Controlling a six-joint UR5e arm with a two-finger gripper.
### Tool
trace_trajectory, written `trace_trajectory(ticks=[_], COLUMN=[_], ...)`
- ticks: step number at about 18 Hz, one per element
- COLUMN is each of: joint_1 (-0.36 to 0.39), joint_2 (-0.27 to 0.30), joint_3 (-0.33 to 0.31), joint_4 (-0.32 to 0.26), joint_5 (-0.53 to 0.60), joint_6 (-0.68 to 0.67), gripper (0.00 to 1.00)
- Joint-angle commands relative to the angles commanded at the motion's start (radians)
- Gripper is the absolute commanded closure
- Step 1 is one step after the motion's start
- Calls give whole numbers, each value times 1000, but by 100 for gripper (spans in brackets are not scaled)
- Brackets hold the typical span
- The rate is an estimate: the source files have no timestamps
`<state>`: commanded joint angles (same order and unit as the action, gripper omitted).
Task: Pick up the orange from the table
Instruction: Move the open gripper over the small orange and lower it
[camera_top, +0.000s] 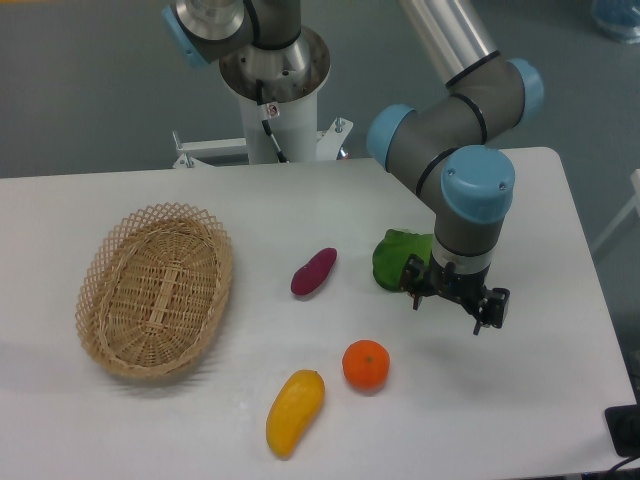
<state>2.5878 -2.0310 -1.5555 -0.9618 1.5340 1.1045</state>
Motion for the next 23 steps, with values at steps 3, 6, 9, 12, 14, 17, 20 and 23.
trace_trajectory(ticks=[3,6,9,12,14,17,20,23], joint_1=[0,-2,-24,-69,-81,-100,-103,-103], joint_2=[2,0,-18,-43,-57,-66,-64,-66], joint_3=[2,-5,-44,-28,-26,-26,-28,-23], joint_4=[0,8,90,92,91,87,78,78], joint_5=[-2,-6,-9,-11,-11,-11,-11,-14], joint_6=[3,-11,-54,-55,-77,-97,-98,-97], gripper=[0,0,0,0,0,0,0,0])
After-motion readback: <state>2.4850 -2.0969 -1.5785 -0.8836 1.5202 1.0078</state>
